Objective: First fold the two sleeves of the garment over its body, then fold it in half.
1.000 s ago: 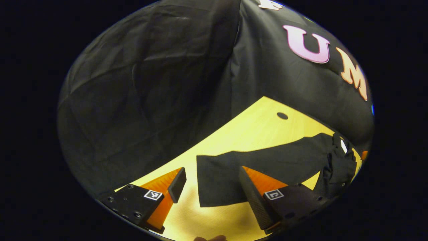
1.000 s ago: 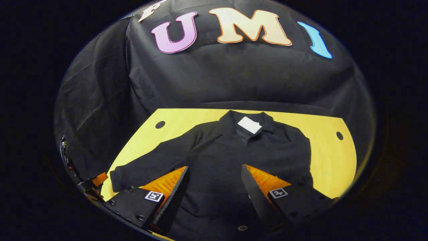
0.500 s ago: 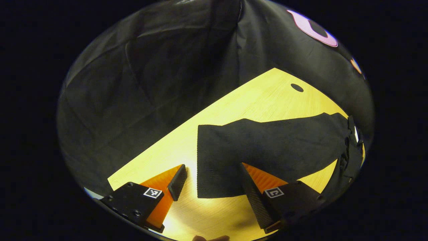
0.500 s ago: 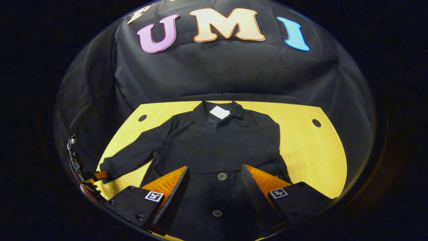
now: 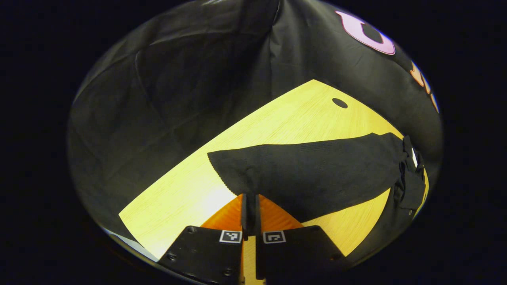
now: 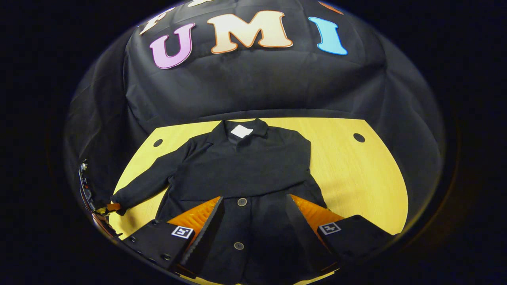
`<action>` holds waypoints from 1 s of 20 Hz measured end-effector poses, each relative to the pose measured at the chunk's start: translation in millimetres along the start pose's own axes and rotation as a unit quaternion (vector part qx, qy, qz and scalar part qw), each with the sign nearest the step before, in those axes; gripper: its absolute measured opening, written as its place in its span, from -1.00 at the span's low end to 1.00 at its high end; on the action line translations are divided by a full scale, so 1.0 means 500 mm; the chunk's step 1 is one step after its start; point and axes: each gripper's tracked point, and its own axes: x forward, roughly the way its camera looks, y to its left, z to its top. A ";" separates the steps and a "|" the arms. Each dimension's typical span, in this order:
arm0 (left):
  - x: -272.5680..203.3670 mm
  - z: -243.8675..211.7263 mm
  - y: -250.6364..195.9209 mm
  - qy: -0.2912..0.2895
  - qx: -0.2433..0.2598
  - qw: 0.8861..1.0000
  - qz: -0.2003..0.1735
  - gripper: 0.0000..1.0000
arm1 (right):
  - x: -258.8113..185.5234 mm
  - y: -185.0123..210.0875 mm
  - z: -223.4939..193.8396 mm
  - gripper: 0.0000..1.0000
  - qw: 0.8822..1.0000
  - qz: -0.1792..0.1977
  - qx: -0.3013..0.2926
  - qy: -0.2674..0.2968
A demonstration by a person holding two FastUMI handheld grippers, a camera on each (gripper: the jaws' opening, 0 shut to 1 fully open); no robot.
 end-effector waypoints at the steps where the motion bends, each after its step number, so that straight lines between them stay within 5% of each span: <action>1: 0.003 0.004 -0.008 -0.002 0.000 1.000 -0.009 -0.95 | -0.005 -0.008 0.001 0.87 1.000 -0.002 0.004 -0.002; 6: -0.014 0.039 -0.085 -0.005 -0.012 0.998 -0.062 -1.00 | -0.034 -0.060 0.007 0.87 1.000 -0.015 0.013 -0.015; 11: -0.109 0.110 -0.281 -0.060 0.037 0.987 -0.142 -1.00 | -0.060 -0.137 -0.004 0.87 0.999 -0.031 0.031 -0.023; 15: -0.190 0.083 -0.500 -0.047 0.050 0.970 -0.234 -1.00 | -0.088 -0.209 -0.021 0.97 0.997 -0.049 0.044 -0.029; 20: -0.292 0.008 -0.755 -0.022 0.079 0.932 -0.354 -1.00 | -0.124 -0.302 -0.043 0.97 0.994 -0.071 0.069 -0.037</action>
